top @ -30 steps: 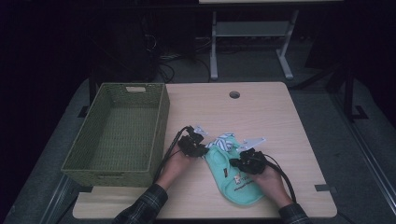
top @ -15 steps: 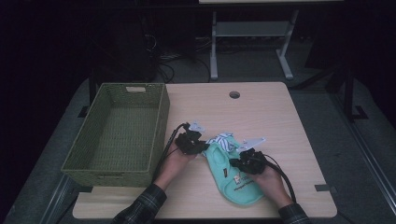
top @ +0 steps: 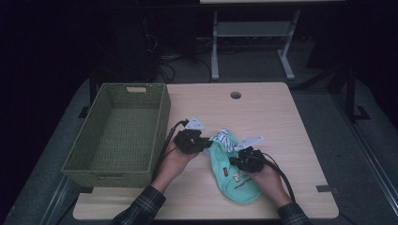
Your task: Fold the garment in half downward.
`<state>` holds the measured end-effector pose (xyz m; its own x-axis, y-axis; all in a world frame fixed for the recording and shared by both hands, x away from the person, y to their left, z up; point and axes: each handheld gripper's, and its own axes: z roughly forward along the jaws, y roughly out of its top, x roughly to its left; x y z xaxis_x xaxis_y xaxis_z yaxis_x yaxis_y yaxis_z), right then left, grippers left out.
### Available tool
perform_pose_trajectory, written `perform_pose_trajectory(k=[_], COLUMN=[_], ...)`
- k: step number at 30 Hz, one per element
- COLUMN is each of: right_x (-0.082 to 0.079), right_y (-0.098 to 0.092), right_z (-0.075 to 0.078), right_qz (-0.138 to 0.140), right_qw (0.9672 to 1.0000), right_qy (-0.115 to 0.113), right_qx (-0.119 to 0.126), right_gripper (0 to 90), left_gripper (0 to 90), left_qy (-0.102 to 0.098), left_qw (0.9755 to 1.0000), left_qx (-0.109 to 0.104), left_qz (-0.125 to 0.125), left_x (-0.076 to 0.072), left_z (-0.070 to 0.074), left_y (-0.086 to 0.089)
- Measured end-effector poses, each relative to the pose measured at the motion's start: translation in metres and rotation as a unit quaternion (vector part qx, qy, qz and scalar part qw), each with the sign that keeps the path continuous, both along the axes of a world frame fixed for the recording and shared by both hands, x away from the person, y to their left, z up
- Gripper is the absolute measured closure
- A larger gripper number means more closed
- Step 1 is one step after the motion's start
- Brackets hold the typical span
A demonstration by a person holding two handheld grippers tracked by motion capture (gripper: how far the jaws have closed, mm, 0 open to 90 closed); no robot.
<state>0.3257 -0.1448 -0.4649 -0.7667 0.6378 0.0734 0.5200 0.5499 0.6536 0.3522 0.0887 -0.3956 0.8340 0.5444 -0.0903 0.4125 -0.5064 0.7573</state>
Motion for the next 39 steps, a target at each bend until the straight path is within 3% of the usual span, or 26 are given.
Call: perform_pose_trajectory(k=[3,8,9,12,14,18,23,26,32,39], right_x=[0.004,0.006,0.006,-0.001,-0.004,-0.018,-0.035,-0.039,-0.035,-0.035], right_y=[0.004,0.01,0.009,-0.007,-0.011,-0.03,-0.044,-0.046,-0.041,-0.04], right_z=[0.0,0.0,0.001,0.012,0.014,0.014,0.014,0.013,0.006,0.003], right_qz=[0.0,0.002,0.003,-0.001,-0.002,-0.008,-0.008,-0.007,-0.002,-0.003], right_qw=[1.0,0.9999,0.9999,0.9998,0.9999,0.9999,0.9999,0.9999,1.0,0.9998], right_qy=[0.0,-0.012,-0.013,-0.016,-0.016,-0.012,-0.007,0.0,0.007,0.012], right_qx=[0.002,-0.008,-0.008,0.007,0.006,0.003,0.004,0.011,-0.006,-0.015], right_gripper=[89.8,89.7,89.7,89.7,89.7,89.7,89.7,89.7,89.7,89.7], left_gripper=[82.5,82.4,82.4,82.4,82.4,82.4,82.4,82.4,82.3,82.3], left_qy=[-0.001,-0.018,-0.013,-0.019,-0.022,-0.036,-0.047,-0.044,-0.054,-0.061], left_qw=[0.9998,0.9998,0.9998,0.9998,0.9996,0.9988,0.9976,0.9981,0.9984,0.998], left_qx=[-0.017,-0.008,-0.012,-0.01,-0.012,0.004,0.004,0.001,0.006,-0.006], left_qz=[-0.006,-0.007,-0.003,0.001,0.008,0.034,0.051,0.043,0.016,-0.013], left_x=[-0.003,-0.006,-0.006,-0.004,-0.003,-0.002,0.0,0.0,-0.003,-0.009], left_z=[0.006,0.01,0.01,0.011,0.012,0.014,0.018,0.018,0.018,0.02], left_y=[-0.001,-0.001,-0.001,0.004,0.007,0.012,0.019,0.019,0.015,0.01])
